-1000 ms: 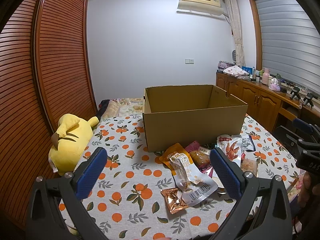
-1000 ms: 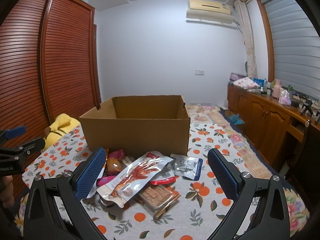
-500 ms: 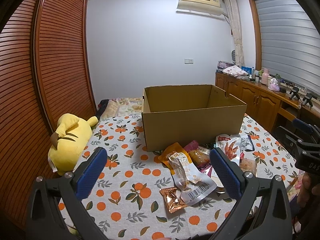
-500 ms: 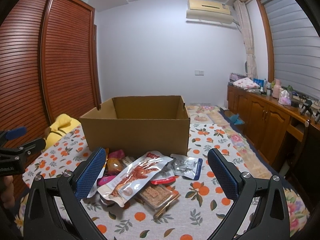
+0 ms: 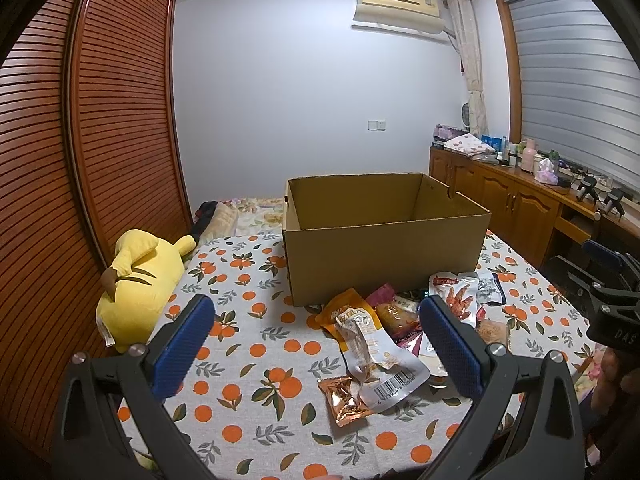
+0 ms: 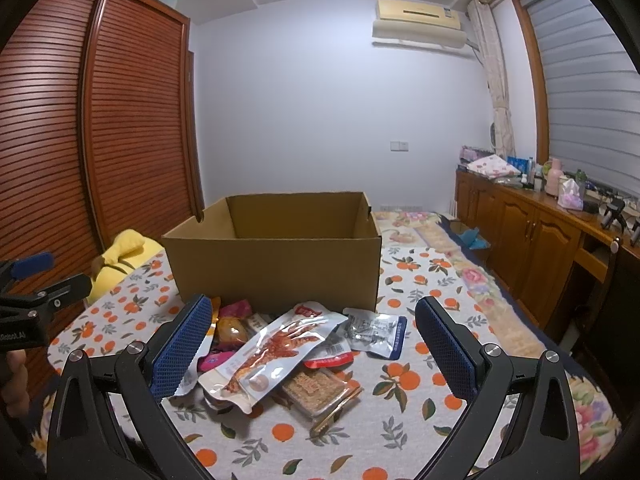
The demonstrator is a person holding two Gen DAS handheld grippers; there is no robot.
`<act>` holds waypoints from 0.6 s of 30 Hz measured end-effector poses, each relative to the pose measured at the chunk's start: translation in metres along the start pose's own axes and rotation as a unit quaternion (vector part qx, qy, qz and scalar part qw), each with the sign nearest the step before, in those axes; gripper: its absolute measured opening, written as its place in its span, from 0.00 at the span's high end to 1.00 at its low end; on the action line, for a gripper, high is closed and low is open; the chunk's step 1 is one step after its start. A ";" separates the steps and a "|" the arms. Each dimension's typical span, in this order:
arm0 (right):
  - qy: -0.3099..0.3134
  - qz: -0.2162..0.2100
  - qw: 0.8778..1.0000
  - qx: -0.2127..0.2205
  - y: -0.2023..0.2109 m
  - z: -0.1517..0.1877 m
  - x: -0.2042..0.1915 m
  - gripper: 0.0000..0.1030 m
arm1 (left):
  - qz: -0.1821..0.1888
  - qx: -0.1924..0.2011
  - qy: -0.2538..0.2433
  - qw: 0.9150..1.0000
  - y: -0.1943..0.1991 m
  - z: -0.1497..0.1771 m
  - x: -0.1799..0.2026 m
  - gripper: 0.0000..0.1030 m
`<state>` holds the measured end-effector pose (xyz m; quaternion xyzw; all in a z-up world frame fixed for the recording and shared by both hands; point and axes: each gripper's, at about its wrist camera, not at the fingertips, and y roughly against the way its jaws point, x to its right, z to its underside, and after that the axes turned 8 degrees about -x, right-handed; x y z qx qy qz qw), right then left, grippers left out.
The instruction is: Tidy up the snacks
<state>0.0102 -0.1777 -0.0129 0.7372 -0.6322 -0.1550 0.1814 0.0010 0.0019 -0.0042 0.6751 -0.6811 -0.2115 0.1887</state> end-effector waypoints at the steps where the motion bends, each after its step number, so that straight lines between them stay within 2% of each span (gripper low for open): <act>1: 0.000 0.000 1.000 0.000 0.000 0.000 0.000 0.00 | 0.000 0.001 0.000 1.000 0.002 -0.001 0.001 0.00; 18: -0.001 0.000 1.000 0.001 0.001 0.000 0.000 0.00 | 0.003 0.002 0.000 1.000 0.008 -0.003 0.003 0.00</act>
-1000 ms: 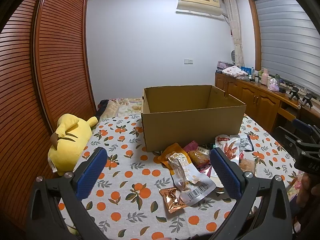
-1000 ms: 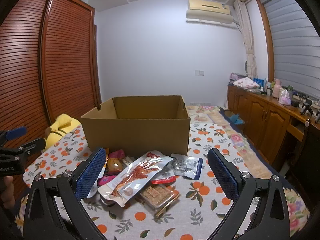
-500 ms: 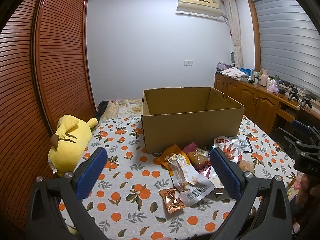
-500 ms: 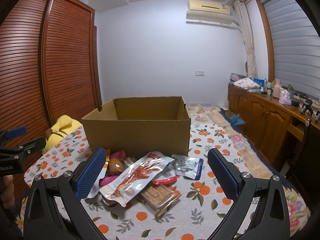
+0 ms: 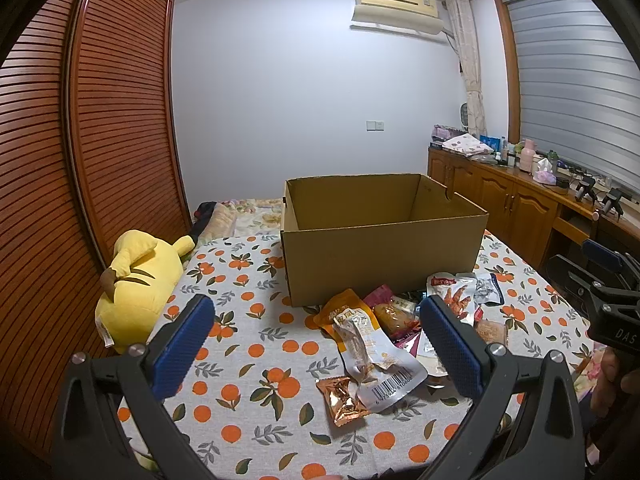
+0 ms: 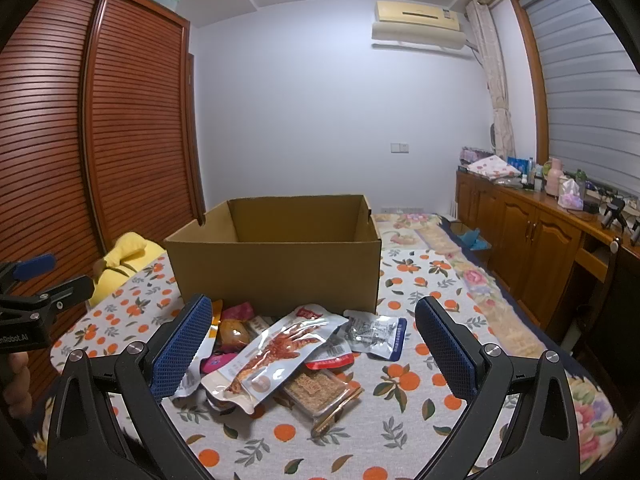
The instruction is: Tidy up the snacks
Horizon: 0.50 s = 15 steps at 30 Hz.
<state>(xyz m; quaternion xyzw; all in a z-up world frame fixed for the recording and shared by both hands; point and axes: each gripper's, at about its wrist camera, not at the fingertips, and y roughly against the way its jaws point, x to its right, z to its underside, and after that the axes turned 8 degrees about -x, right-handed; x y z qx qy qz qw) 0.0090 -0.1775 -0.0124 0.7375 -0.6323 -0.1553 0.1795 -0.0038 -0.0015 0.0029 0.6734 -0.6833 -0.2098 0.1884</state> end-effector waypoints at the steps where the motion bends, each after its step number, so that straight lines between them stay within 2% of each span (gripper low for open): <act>1: 0.000 0.000 1.000 0.000 0.000 0.000 0.000 0.00 | 0.001 -0.002 0.000 1.000 -0.001 0.000 0.000 0.00; 15: 0.009 -0.016 0.999 -0.038 -0.021 0.005 -0.004 0.01 | 0.031 -0.059 0.002 0.998 -0.043 0.016 -0.005 0.00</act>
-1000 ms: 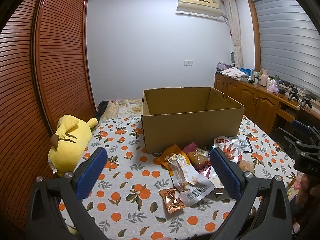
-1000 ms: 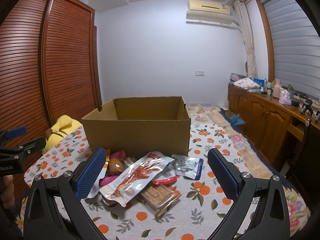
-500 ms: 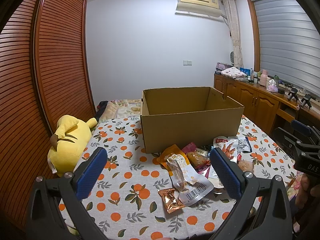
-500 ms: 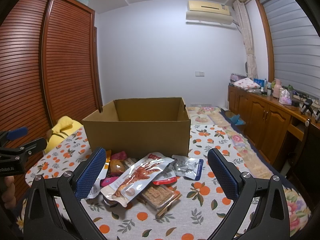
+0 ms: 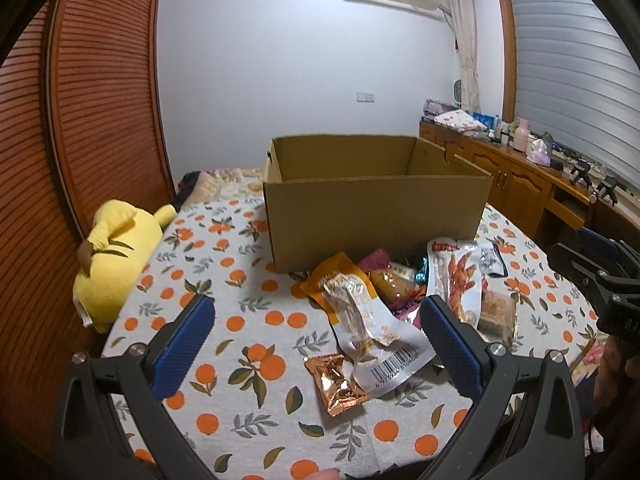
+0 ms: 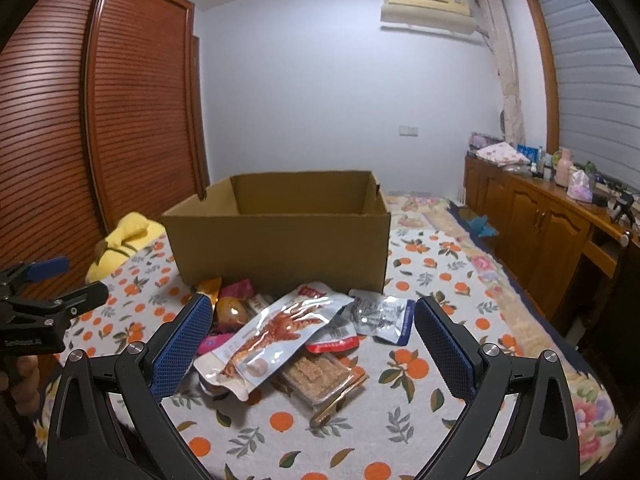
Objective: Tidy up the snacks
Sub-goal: 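Grasp the orange-white sausage pack with left tool while right tool grasps chicken-feet packet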
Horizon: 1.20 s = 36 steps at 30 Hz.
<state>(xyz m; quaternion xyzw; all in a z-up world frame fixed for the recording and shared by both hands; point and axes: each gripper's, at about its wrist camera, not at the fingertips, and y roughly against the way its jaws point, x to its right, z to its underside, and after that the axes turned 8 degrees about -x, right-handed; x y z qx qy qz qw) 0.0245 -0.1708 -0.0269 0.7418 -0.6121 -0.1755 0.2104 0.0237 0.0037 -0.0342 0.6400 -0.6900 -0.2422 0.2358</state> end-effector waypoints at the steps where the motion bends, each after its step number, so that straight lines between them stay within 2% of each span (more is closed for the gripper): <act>1: 0.001 -0.003 1.000 -0.003 -0.002 0.000 -0.001 0.02 | 0.002 -0.005 0.001 1.000 -0.003 0.000 -0.001 0.00; 4: 0.004 -0.021 1.000 -0.021 -0.015 0.001 0.001 0.04 | 0.005 -0.018 0.002 1.000 -0.015 0.002 -0.003 0.00; 9: 0.008 -0.048 0.997 -0.054 -0.039 0.003 0.001 0.15 | 0.009 -0.035 0.003 0.999 -0.029 0.004 -0.006 0.00; 16: 0.007 -0.088 0.990 -0.109 -0.077 0.006 -0.002 0.26 | 0.020 -0.057 0.009 0.998 -0.046 0.007 -0.013 0.01; 20: -0.001 -0.101 0.986 -0.136 -0.097 0.005 -0.002 0.26 | 0.023 -0.066 0.012 0.997 -0.053 0.007 -0.017 0.01; 27: 0.002 -0.097 0.981 -0.165 -0.123 0.002 -0.006 0.26 | 0.037 -0.082 0.020 0.996 -0.069 0.001 -0.020 0.01; 31: -0.001 -0.089 0.979 -0.185 -0.138 0.001 -0.007 0.23 | 0.047 -0.095 0.027 0.994 -0.078 -0.001 -0.019 0.02; 36: 0.005 -0.078 0.979 -0.190 -0.146 0.001 -0.009 0.18 | 0.064 -0.111 0.034 0.991 -0.089 -0.003 -0.016 0.02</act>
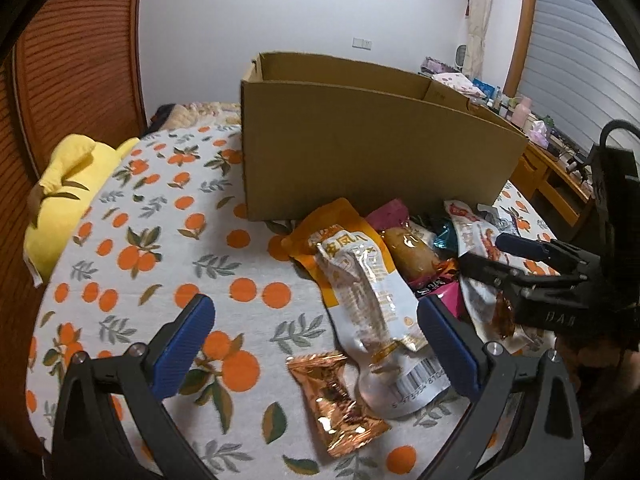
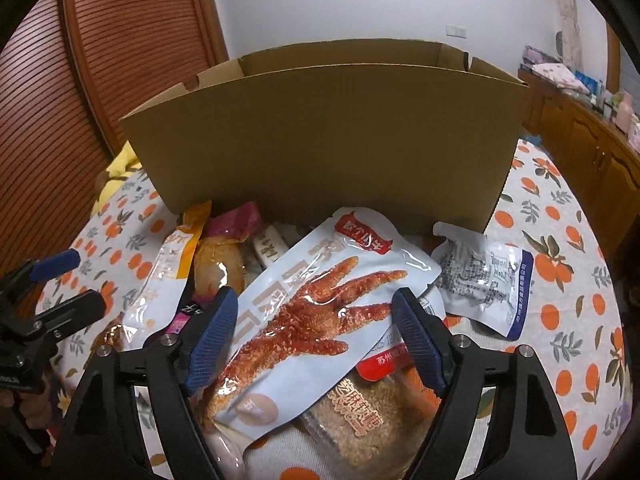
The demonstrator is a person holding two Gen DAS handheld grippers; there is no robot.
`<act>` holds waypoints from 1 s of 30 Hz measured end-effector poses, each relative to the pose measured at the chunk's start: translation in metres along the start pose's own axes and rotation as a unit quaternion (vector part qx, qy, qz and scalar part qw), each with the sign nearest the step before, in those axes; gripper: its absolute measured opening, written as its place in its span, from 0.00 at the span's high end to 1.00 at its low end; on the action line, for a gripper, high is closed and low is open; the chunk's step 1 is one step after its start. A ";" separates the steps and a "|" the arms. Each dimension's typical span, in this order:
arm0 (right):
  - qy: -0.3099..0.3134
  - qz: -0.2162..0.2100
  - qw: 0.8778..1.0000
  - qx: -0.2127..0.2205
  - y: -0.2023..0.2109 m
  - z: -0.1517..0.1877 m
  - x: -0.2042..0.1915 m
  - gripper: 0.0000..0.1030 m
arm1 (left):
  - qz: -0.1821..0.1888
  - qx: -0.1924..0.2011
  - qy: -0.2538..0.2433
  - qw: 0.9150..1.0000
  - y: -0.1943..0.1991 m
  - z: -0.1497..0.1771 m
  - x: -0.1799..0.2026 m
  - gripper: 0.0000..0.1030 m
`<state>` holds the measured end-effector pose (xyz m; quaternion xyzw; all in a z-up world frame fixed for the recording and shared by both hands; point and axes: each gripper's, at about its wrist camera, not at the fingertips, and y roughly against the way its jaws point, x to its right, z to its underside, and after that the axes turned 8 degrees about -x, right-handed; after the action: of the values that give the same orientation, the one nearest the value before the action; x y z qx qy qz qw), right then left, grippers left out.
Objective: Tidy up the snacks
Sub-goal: 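Grasp the orange-white sausage pack with left tool while right tool grasps chicken-feet packet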
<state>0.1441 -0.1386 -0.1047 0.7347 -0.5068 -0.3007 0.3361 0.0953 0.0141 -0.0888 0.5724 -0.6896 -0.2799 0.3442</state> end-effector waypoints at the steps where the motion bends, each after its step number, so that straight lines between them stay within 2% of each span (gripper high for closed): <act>1: 0.005 0.002 1.000 -0.004 -0.002 0.000 -0.001 0.17 | 0.006 -0.006 0.003 1.000 -0.004 -0.002 0.000 0.02; 8: 0.020 0.012 1.000 -0.012 -0.007 -0.002 -0.004 0.15 | 0.031 -0.038 0.007 0.999 -0.023 -0.013 0.009 0.03; 11: 0.029 0.017 0.999 -0.016 -0.008 0.000 -0.004 0.15 | 0.042 -0.058 0.010 0.997 -0.033 -0.018 0.010 0.07; 15: 0.032 0.014 0.999 -0.023 -0.008 0.004 0.004 0.26 | 0.045 -0.085 0.006 0.995 -0.048 -0.020 0.012 0.11; 17: 0.031 0.009 0.999 -0.024 -0.007 0.004 0.006 0.30 | 0.045 -0.086 0.003 0.995 -0.051 -0.020 0.012 0.12; 19: 0.034 0.013 0.999 -0.025 -0.007 0.004 0.008 0.35 | 0.046 -0.086 0.002 0.995 -0.050 -0.021 0.011 0.20; 20: 0.037 0.018 0.999 -0.024 -0.006 0.004 0.007 0.40 | 0.049 -0.088 0.003 0.995 -0.050 -0.022 0.009 0.30; 21: 0.040 0.020 0.999 -0.022 -0.006 0.004 0.007 0.51 | 0.048 -0.090 0.001 0.995 -0.050 -0.024 0.008 0.36; 22: 0.043 0.027 0.998 -0.021 -0.006 0.004 0.007 0.56 | 0.043 -0.091 -0.002 0.995 -0.049 -0.025 0.007 0.48; 23: 0.045 0.031 0.998 -0.019 -0.005 0.004 0.008 0.66 | 0.035 -0.093 -0.004 0.995 -0.050 -0.026 0.004 0.57; 30: 0.032 0.011 0.999 -0.008 0.002 0.006 0.017 0.69 | 0.040 -0.098 -0.015 0.994 -0.052 -0.035 -0.012 0.60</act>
<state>0.1433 -0.1565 -0.1079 0.7356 -0.5018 -0.2773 0.3609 0.1553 0.0163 -0.1097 0.5038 -0.6859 -0.3407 0.3997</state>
